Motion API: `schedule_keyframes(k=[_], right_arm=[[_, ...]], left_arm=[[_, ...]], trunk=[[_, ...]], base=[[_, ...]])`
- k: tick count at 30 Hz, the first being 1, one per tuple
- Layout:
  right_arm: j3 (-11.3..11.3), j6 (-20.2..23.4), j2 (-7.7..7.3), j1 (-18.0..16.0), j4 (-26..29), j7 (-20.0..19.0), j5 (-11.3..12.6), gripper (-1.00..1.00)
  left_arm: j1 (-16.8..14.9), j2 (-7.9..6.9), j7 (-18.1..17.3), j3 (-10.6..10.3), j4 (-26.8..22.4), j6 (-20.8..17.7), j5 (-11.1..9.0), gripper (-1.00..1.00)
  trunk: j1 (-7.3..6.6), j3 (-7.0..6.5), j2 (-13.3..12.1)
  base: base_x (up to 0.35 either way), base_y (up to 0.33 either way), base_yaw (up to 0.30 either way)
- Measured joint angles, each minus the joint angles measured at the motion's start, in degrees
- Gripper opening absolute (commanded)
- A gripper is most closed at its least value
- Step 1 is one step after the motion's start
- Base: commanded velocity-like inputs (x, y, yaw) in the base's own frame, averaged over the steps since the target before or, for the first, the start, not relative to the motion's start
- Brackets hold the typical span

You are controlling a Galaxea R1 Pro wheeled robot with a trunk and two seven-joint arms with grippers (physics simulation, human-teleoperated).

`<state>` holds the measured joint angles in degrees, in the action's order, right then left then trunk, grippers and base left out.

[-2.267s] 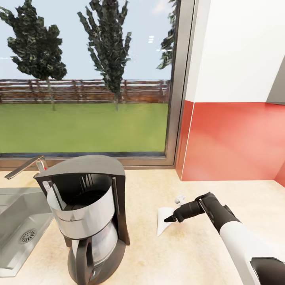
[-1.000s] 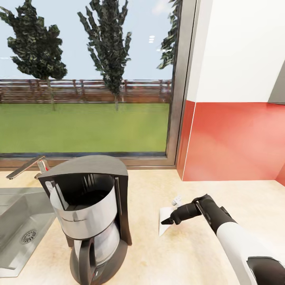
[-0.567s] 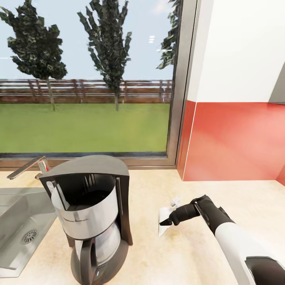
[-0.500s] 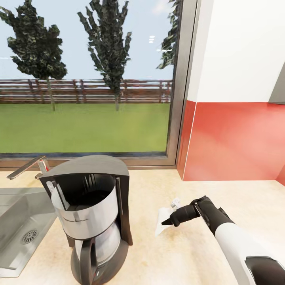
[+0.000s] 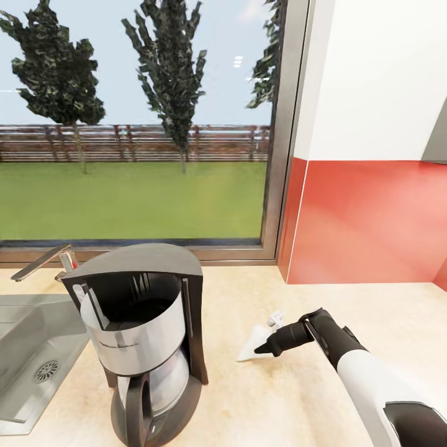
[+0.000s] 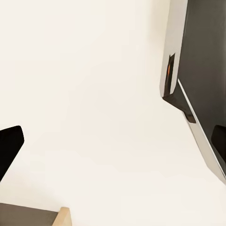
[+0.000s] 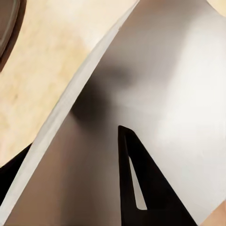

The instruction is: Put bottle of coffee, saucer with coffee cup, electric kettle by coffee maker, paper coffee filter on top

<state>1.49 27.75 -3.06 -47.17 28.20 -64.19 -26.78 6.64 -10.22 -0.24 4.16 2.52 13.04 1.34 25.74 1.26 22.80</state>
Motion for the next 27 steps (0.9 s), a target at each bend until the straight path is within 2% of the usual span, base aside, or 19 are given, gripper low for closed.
schedule_keyframes(k=[27], right_arm=[[0.0,-0.1,0.02,0.0,0.2,0.1,-0.1,-1.0]], left_arm=[[0.0,0.0,0.0,0.0,0.0,0.0,0.0,1.0]], trunk=[[0.0,0.0,0.0]], base=[[0.0,0.0,0.0]])
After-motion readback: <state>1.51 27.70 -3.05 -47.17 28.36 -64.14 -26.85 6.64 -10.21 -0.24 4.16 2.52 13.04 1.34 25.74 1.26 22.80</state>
